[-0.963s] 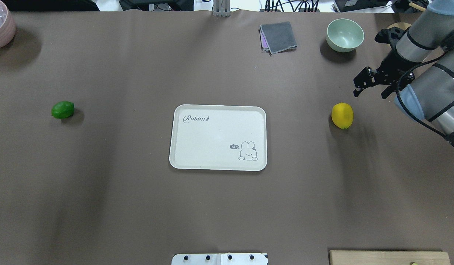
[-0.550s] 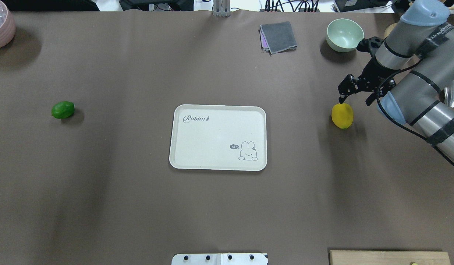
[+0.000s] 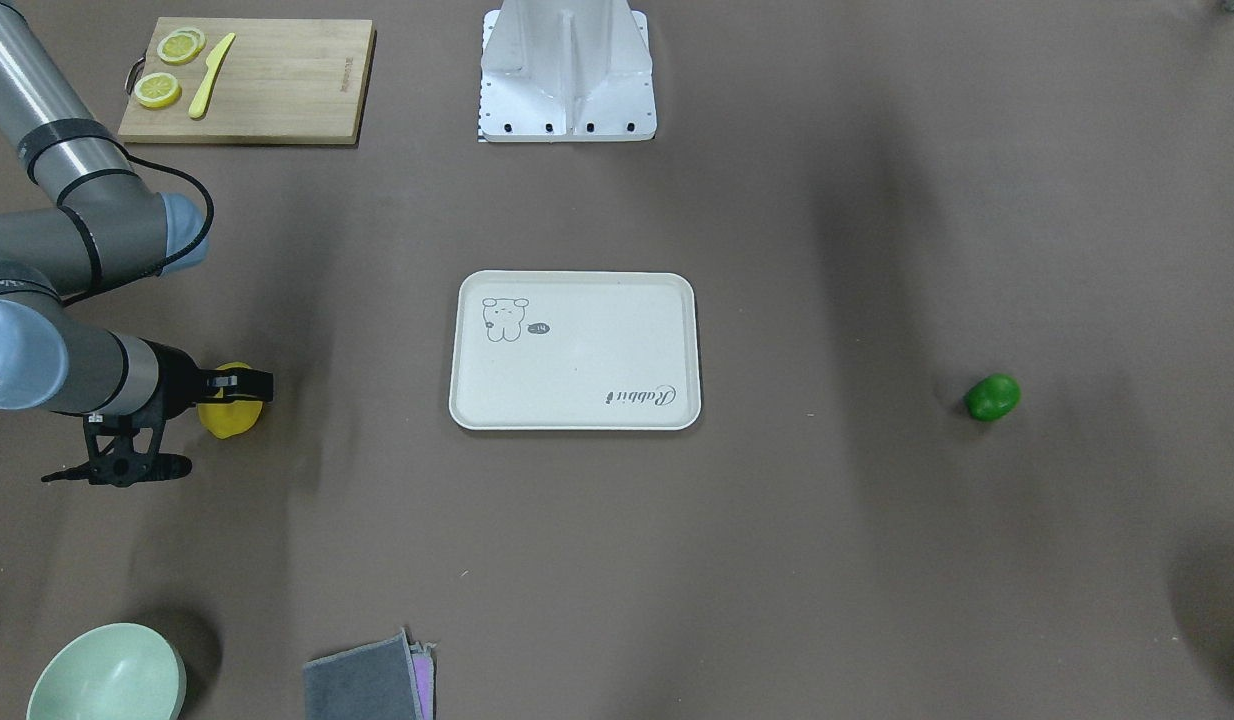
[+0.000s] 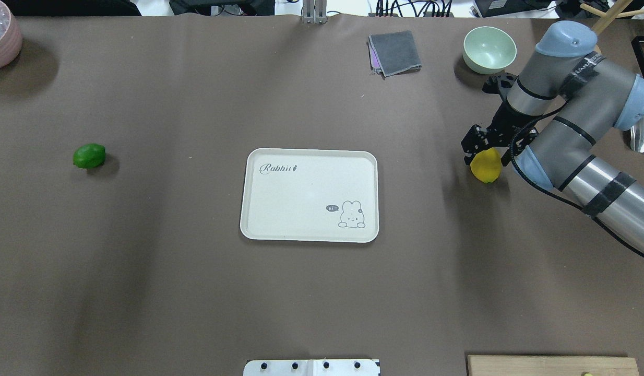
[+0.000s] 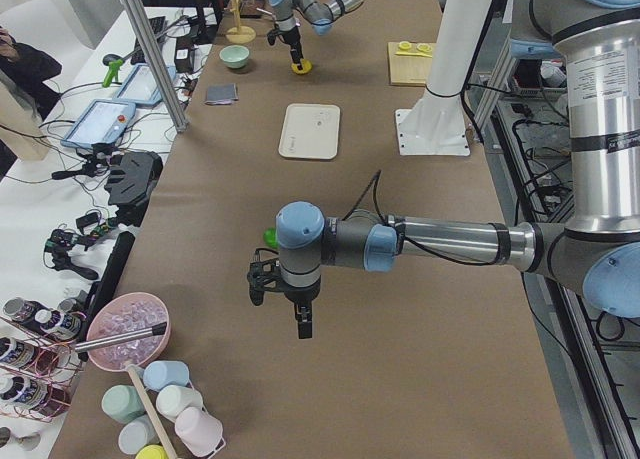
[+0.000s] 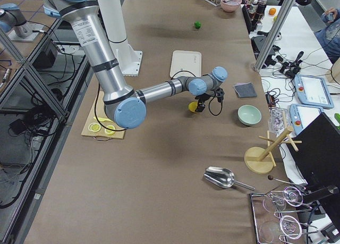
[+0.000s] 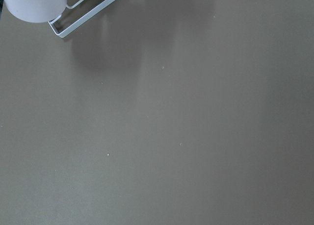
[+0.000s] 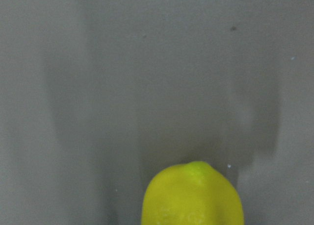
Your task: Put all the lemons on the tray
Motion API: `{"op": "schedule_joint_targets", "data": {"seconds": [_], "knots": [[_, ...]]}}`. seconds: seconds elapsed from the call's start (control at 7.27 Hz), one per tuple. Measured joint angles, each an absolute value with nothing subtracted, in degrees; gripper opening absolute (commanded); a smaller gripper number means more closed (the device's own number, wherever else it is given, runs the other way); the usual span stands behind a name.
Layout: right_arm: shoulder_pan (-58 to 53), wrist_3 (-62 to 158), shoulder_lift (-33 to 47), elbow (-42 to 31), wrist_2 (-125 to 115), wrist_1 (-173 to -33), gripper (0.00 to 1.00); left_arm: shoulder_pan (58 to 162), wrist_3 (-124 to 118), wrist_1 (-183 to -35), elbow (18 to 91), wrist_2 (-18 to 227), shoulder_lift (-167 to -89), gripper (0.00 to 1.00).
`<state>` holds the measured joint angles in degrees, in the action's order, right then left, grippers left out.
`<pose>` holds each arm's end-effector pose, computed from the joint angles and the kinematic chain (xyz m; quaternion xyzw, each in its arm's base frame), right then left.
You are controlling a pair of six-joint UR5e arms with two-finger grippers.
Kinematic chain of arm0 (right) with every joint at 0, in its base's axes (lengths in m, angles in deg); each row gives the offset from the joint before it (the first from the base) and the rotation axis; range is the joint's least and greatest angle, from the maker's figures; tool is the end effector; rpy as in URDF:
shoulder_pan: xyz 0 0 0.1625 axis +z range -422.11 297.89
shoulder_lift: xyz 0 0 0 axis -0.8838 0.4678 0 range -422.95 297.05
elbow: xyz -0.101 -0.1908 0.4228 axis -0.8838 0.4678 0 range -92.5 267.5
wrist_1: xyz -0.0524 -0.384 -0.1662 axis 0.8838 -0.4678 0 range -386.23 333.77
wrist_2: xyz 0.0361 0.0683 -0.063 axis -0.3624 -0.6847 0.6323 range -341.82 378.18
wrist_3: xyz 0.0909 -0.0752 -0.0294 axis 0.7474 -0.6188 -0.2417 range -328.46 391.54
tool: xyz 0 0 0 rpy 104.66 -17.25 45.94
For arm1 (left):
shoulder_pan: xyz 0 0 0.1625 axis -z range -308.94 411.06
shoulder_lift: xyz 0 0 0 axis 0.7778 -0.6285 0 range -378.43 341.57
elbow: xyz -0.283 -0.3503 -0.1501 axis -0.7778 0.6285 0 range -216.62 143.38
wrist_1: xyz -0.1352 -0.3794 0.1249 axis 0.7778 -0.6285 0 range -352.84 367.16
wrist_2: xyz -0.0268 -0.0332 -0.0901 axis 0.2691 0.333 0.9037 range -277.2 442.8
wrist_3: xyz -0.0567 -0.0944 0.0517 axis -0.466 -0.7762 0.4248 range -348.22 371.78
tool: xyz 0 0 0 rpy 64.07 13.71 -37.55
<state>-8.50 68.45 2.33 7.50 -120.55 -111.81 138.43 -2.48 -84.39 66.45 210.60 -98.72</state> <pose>-0.3851 -0.5931 0.5351 -0.1214 -0.4168 -0.0645 0.8986 -0.0392 -0.4291 0.6942 -0.0075 0.3261 -0.0819 0.9418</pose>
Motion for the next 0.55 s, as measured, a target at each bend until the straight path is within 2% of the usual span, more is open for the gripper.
{"op": "schedule_joint_targets", "data": {"seconds": [0.14,0.28,0.41,0.55], "knots": [[-9.1,68.0,2.4,7.6,-120.5,-111.8,0.6,138.4,-2.5,-84.4,66.5,210.6,-98.7,0.98],[-9.1,67.2,2.5,7.7,-120.6,-111.9,0.31,138.4,-2.5,-84.4,66.6,210.6,-98.8,0.98],[-8.6,66.6,2.4,7.8,-120.9,-112.2,0.13,138.4,-2.5,-84.4,66.6,210.6,-98.8,0.98],[-7.9,66.3,2.3,7.8,-121.8,-112.4,0.12,138.3,-2.5,-84.4,66.7,210.6,-98.8,0.98]]}}
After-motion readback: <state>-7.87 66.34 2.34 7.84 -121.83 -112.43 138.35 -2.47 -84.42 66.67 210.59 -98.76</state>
